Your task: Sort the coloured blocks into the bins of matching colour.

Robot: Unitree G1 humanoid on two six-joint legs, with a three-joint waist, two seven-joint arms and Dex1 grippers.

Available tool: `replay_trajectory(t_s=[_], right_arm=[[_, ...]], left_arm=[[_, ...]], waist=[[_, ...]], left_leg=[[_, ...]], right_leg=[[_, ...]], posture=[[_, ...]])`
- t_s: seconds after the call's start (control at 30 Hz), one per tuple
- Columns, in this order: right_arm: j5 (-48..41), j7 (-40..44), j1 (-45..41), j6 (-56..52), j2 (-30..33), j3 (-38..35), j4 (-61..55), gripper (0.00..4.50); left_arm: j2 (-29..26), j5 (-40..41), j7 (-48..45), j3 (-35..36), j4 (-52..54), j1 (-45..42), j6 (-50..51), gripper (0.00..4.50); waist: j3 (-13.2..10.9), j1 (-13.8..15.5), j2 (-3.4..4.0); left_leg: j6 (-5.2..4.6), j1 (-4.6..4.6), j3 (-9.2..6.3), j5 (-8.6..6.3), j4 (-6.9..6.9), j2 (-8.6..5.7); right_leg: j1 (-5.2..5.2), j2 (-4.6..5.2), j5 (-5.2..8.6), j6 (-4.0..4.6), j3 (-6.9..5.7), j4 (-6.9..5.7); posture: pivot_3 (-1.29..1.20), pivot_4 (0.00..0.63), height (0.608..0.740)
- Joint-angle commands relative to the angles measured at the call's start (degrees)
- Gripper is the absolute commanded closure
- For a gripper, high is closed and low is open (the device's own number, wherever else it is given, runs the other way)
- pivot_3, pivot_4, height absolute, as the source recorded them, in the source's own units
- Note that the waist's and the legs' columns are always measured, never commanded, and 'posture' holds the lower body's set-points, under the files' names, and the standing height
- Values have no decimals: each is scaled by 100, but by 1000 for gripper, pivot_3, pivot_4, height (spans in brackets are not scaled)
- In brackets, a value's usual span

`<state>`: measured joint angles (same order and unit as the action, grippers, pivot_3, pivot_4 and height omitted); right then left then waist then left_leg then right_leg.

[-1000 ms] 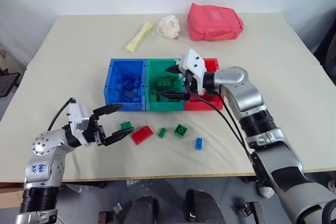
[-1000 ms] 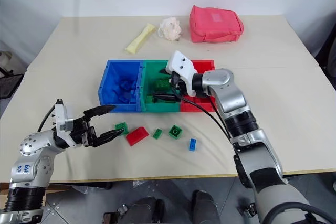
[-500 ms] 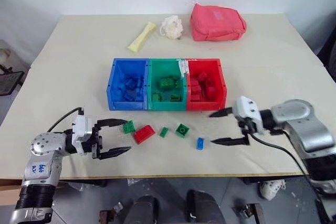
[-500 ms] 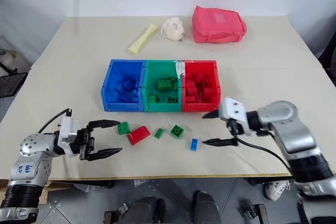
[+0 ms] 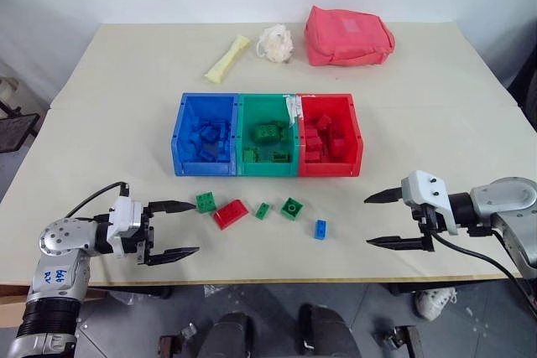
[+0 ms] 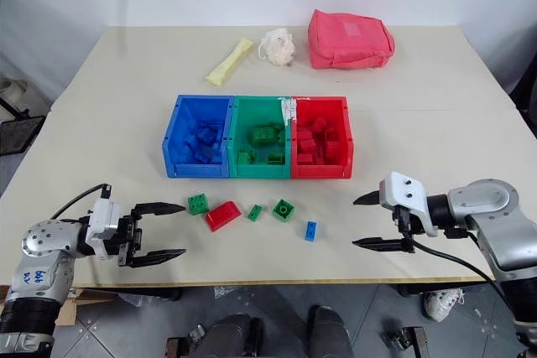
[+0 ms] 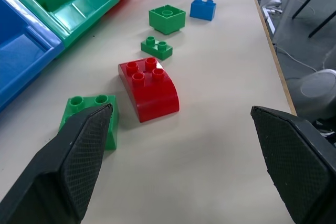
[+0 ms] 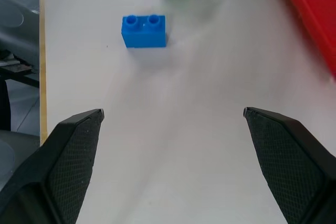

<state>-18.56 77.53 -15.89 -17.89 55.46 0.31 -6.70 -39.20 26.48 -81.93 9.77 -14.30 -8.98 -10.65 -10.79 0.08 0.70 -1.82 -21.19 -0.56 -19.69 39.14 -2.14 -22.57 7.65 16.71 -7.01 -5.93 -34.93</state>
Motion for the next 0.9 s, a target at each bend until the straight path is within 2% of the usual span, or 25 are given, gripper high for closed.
replay_trajectory(t_s=[0.03,0.17,0.4,0.53,0.73,0.9], right_arm=[[9,-212,-219,-201,-255,289,-300,32],[306,-539,-543,-331,-805,892,-248,32],[816,-775,-856,-194,-1261,1481,138,32],[766,-695,-832,-242,-1271,1514,46,946],[725,-701,-786,-272,-1216,1411,-175,2971],[593,-690,-967,-344,-1315,1360,-299,3039]], left_arm=[[58,75,103,29,222,-14,-35,0],[141,148,278,51,474,73,69,0],[184,215,475,78,972,367,216,0],[190,284,603,134,1236,562,315,0],[216,331,817,199,1447,742,405,0],[270,377,1055,227,1494,676,473,0]], waist=[[0,-2,0],[0,-14,0],[0,-4,0],[0,-11,0],[0,-8,0],[0,-8,0]], left_leg=[[0,0,0,0,0,0],[2,0,-1,-1,0,3],[1,-4,-13,0,1,-9],[1,-2,-16,0,1,-3],[1,-2,-16,-1,1,-4],[1,-2,-16,0,1,-4]], right_leg=[[0,0,0,0,0,0],[-1,-1,0,0,4,0],[1,-2,0,0,3,0],[3,-2,0,0,3,1],[4,-2,0,0,3,1],[4,-2,0,0,3,1]], posture=[[0,150,740],[0,150,740],[0,150,740],[0,150,740],[0,150,740],[0,150,740]])
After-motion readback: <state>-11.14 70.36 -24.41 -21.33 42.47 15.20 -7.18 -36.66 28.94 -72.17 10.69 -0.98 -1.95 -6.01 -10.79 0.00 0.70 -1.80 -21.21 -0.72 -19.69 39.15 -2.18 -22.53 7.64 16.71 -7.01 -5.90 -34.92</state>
